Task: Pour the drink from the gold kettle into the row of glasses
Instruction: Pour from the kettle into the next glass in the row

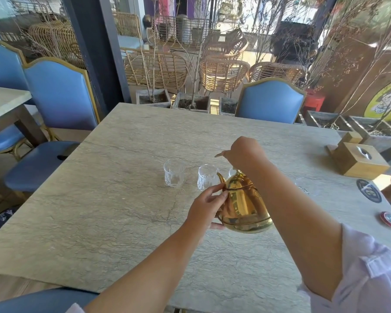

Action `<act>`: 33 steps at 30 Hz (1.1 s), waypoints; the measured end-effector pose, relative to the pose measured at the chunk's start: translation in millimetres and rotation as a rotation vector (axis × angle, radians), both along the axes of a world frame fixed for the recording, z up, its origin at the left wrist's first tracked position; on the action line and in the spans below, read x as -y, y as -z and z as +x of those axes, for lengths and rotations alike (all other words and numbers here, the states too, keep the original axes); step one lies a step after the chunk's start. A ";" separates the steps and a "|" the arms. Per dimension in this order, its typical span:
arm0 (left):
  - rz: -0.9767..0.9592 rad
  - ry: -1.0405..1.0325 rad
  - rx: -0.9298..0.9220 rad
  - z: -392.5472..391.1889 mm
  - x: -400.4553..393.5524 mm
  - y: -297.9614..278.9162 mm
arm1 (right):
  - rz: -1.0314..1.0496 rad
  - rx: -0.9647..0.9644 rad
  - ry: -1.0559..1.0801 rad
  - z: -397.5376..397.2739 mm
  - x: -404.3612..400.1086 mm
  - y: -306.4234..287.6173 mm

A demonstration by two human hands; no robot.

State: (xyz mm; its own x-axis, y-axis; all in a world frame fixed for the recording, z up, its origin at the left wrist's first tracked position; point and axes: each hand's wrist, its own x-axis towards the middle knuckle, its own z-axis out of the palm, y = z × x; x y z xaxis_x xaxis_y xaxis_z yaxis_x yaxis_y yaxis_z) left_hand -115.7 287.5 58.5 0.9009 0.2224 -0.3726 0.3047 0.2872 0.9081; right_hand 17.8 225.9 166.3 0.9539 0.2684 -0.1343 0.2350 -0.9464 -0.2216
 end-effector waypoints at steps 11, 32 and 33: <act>0.008 0.007 0.007 -2.2 -2.6 2.4 | -0.004 0.030 0.002 -2.9 -1.8 1.1; 0.210 -0.016 0.057 -15.7 -40.0 5.8 | 0.319 0.074 0.005 -38.7 -1.4 13.6; 0.212 -0.030 0.056 -16.7 -42.9 5.3 | 0.322 0.067 -0.007 -38.6 -5.6 12.0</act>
